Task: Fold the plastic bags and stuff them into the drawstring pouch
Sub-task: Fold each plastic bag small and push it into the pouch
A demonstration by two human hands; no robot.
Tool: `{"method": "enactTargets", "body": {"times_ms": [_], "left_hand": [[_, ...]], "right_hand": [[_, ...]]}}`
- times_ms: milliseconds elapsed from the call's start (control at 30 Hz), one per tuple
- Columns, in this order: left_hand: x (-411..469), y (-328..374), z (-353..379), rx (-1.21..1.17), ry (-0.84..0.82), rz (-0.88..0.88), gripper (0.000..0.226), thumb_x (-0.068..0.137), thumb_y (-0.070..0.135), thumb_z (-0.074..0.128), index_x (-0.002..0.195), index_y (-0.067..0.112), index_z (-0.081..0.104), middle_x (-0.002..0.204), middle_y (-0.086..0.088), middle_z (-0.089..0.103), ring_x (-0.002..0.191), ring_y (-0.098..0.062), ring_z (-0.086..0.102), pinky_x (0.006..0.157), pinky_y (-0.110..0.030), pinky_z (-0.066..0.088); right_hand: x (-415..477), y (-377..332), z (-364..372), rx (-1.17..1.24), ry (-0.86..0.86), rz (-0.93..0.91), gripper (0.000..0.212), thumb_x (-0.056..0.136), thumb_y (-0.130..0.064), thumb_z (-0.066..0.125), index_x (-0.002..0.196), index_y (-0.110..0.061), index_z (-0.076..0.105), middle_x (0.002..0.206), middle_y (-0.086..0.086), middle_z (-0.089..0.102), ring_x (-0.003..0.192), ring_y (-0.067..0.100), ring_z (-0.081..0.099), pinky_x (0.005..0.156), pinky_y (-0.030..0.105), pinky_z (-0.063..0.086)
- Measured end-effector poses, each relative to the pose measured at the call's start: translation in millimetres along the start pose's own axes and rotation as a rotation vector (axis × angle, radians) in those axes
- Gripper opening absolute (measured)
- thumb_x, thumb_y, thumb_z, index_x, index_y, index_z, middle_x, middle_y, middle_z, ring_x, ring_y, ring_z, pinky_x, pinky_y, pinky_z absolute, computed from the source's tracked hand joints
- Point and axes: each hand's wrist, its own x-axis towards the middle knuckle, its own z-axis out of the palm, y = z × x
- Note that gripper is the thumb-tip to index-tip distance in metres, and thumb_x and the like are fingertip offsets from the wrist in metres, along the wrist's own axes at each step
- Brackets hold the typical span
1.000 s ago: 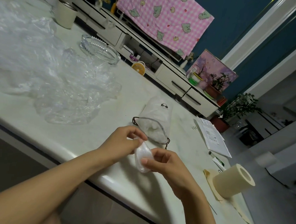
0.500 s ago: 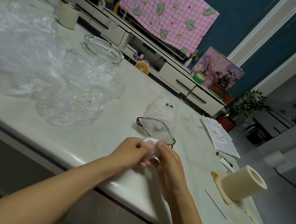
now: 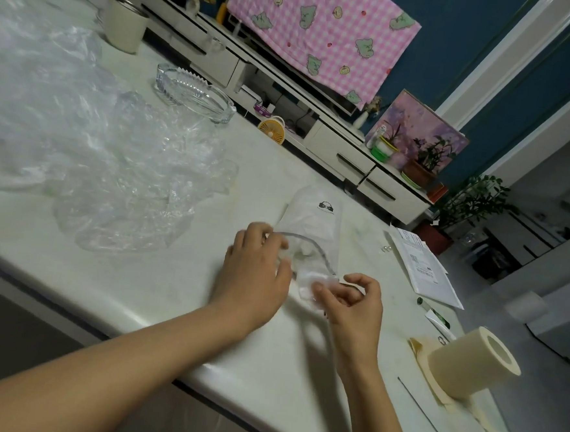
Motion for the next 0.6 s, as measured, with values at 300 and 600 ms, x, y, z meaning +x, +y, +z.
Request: {"method": "enactTargets", "body": {"times_ms": [300,600], "left_hand": [[46,-24,32,0.096,-0.03,0.167,0.023,0.082,0.007,0.052,0.1,0.008,0.065,0.105,-0.012,0.064,0.09,-0.032,0.065,0.072,-0.038,0.055],[43,-22,36,-0.063,-0.208,0.151,0.042,0.087,0.016,0.032,0.119,0.017,0.06,0.117,-0.01,0.064,0.101,-0.034,0.061,0.084,-0.042,0.048]], "right_hand": [[25,21,22,-0.656,0.139,-0.764,0.021,0.066,-0.004,0.083,0.071,-0.016,0.067,0.092,0.001,0.06,0.086,0.006,0.044,0.072,0.026,0.044],[88,19,52,-0.737,0.211,-0.808,0.059,0.057,0.01,0.076,0.092,-0.018,0.038,0.077,0.01,0.057,0.061,0.027,0.054,0.05,0.031,0.038]]}}
